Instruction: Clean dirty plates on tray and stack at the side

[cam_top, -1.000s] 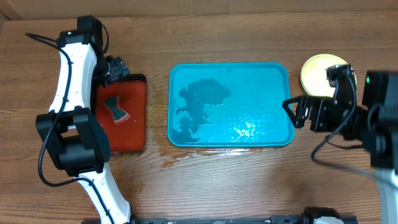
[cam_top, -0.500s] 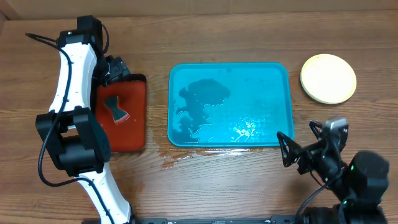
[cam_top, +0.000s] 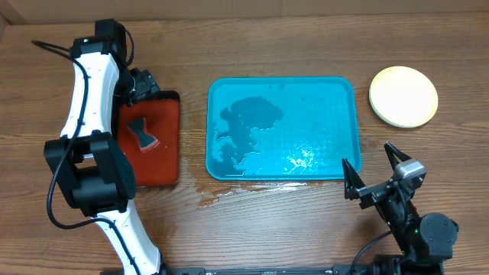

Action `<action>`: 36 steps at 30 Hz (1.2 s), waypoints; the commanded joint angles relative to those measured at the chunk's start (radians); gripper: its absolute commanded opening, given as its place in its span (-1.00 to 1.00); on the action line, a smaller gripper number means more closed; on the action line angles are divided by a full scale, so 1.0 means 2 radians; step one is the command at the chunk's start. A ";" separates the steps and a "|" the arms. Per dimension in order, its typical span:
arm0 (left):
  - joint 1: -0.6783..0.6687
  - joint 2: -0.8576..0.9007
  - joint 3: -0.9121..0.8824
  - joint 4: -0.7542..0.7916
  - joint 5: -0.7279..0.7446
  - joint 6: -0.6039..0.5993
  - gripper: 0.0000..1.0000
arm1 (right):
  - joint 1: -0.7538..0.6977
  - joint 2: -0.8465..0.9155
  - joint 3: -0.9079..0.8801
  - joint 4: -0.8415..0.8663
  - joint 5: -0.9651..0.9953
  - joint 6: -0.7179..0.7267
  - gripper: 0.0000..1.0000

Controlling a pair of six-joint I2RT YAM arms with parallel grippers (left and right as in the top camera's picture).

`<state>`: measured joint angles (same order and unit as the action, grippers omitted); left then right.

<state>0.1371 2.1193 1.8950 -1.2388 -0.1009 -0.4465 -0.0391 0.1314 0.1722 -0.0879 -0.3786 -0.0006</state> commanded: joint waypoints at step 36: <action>-0.003 0.000 0.006 -0.001 0.001 -0.001 0.99 | 0.035 -0.064 -0.082 0.003 0.170 0.001 1.00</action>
<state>0.1375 2.1193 1.8950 -1.2388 -0.1009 -0.4465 0.0269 0.0120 0.0185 -0.0891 -0.0586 -0.0002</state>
